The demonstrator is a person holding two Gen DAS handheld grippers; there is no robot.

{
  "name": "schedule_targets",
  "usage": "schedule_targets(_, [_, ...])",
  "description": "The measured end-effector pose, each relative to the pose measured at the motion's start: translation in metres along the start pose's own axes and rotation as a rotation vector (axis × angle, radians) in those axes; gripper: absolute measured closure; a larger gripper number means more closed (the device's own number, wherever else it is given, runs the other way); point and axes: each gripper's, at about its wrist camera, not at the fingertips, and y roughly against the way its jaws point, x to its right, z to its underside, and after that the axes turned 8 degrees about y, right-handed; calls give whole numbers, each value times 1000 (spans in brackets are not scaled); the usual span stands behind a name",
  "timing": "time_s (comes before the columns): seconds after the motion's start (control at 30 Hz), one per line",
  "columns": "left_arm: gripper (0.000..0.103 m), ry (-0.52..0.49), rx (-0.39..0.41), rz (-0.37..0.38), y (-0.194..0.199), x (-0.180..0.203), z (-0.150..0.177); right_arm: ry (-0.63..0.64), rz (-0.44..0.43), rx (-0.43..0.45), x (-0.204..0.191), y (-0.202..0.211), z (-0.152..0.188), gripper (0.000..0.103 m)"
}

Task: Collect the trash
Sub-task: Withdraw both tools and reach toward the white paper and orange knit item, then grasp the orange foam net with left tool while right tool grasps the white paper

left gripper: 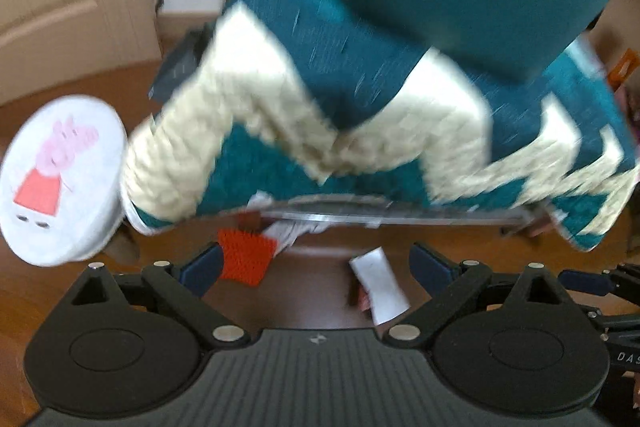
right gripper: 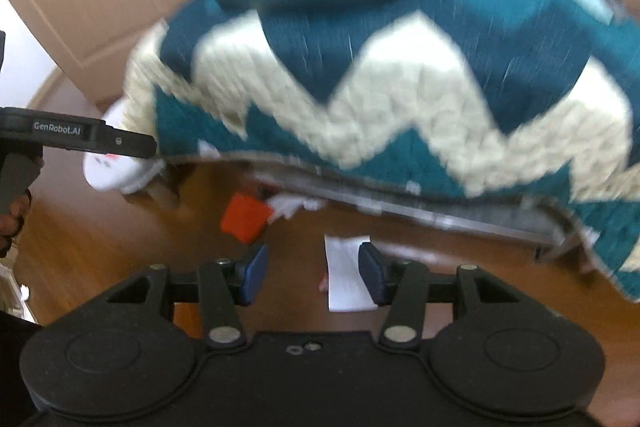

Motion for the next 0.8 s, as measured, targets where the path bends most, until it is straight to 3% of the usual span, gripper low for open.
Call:
schedule_targets(0.33, [3, -40, -129, -131, -136, -31, 26, -33, 4, -140, 15, -127, 16, 53])
schedule_targets(0.8, [4, -60, -200, -202, -258, -64, 48, -20, 27, -262, 9, -256, 21, 53])
